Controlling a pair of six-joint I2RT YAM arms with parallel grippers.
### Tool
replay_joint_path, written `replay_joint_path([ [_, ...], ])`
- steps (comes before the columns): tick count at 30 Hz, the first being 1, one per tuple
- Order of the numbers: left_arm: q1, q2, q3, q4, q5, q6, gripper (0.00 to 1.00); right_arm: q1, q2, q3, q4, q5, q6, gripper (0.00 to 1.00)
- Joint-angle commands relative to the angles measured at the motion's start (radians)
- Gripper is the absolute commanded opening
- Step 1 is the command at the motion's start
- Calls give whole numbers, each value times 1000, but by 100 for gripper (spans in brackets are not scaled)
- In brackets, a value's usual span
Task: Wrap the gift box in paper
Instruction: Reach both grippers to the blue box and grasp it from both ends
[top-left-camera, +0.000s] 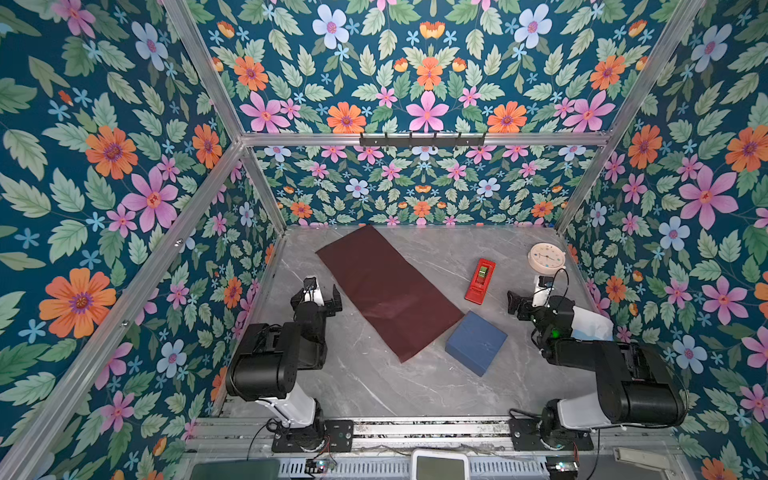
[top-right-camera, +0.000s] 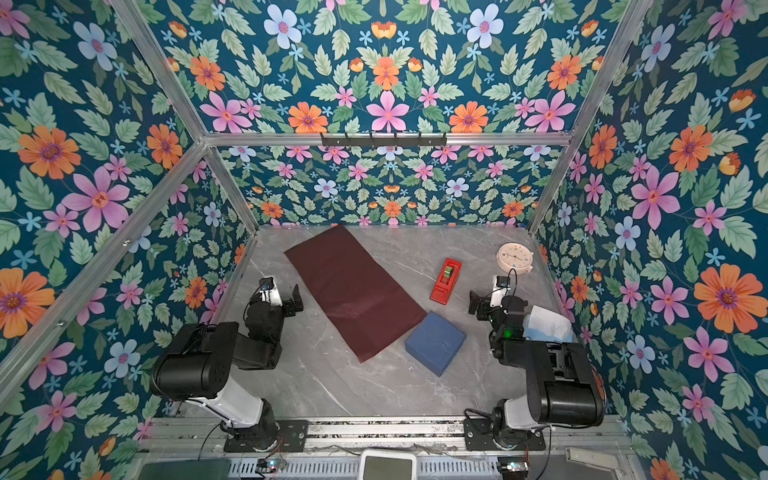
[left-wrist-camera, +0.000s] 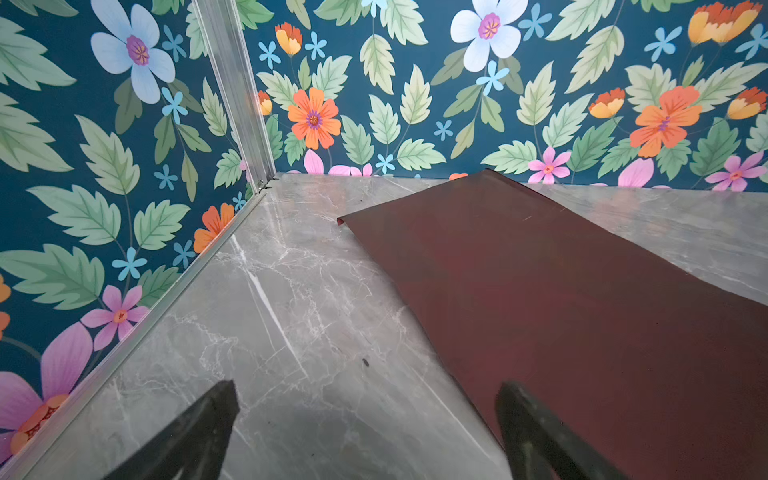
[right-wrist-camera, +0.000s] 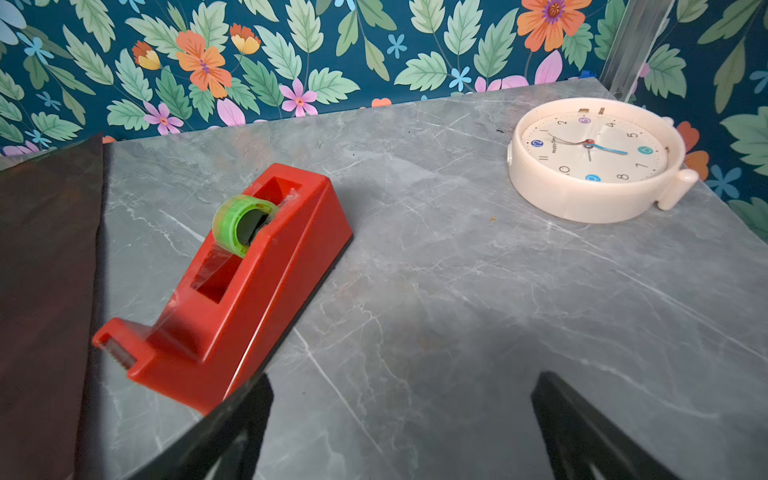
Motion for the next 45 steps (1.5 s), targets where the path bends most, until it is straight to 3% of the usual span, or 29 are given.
replay_joint_path([
  [1,-1,-2,1,0,-1,3,100,1,-5,1,6,11,7,99],
  [33,0,-2,-1,1,0,1,100,0,-5,1,5,12,6,99],
  [36,0,-56,7,-48,-47,-13,100,28,-13,-3,18,79,-1,99],
  [38,0,-152,41,-191,-92,-28,100,65,-99,20,-86,177,-8,99],
  [40,-1,-243,78,-335,-157,-76,100,76,-222,76,-310,260,39,98],
  [42,1,-324,105,-443,-219,-207,100,73,-348,141,-556,341,233,97],
  [45,1,-419,176,-651,-78,-371,99,71,-521,186,-796,188,391,98],
])
